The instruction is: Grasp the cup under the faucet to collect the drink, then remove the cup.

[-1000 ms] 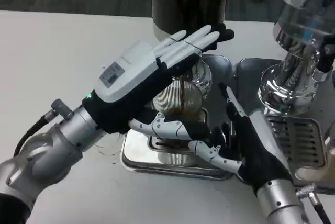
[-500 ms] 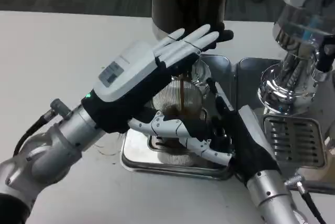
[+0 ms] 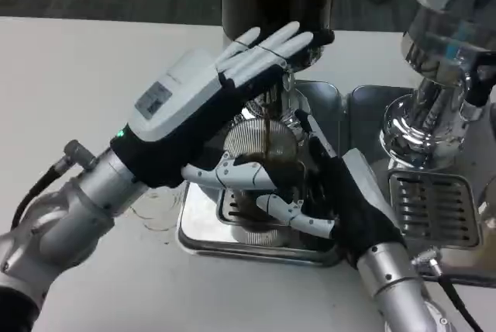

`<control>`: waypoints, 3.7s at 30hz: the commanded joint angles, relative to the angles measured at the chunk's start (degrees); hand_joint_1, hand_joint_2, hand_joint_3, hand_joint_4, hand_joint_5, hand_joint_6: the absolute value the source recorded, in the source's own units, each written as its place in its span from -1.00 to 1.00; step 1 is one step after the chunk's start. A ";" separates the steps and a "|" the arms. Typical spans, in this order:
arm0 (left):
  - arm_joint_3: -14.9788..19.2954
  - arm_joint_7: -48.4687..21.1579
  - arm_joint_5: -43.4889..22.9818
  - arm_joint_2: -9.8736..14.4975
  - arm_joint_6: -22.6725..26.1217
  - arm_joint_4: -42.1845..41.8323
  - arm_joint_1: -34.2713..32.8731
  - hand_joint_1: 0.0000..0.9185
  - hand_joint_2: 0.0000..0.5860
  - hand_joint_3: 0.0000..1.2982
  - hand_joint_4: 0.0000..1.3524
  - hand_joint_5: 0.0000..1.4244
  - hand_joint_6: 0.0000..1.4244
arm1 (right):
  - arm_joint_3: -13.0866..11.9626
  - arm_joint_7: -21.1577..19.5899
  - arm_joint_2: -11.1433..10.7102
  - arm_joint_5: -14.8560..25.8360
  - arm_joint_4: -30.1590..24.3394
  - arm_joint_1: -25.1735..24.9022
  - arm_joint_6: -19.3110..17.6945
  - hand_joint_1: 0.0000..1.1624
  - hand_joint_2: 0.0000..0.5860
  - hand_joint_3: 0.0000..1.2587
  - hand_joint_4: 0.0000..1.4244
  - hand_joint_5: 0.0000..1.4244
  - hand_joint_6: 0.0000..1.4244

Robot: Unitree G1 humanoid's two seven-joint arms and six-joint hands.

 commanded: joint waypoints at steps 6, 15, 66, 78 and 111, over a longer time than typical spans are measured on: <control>6.63 -0.19 -5.25 4.07 2.06 -3.50 3.44 -1.00 -0.56 -0.86 -1.00 -0.73 -0.95 | 0.39 -0.56 0.28 -0.31 1.05 -0.77 -1.51 0.10 -0.28 -1.00 -1.00 -1.00 -1.00; 13.04 -0.06 -9.57 6.44 3.49 -6.69 10.15 -1.00 -0.56 -0.85 -1.00 -0.73 -0.94 | 0.31 0.18 0.41 0.76 1.67 -0.86 -2.06 0.08 -0.29 -1.00 -1.00 -1.00 -1.00; 9.62 -0.87 -5.69 7.09 8.05 10.28 22.67 -1.00 -0.50 -0.90 -1.00 -0.83 -0.98 | -0.19 0.91 5.94 5.81 13.30 -5.03 -6.76 0.40 -0.31 -1.00 -1.00 -0.99 -0.80; 9.21 0.89 -5.03 6.78 8.49 9.25 23.55 -1.00 -0.50 -0.90 -1.00 -0.85 -1.00 | -0.15 1.65 6.20 6.91 13.86 -5.19 -6.64 0.47 -0.34 -1.00 -0.85 -0.79 -0.60; 9.86 0.58 -6.01 6.62 9.01 8.19 24.57 -1.00 -0.50 -0.90 -1.00 -0.85 -1.00 | -2.22 -6.38 9.19 6.64 14.36 -5.67 -8.62 0.77 -0.36 -0.38 -0.17 0.01 0.23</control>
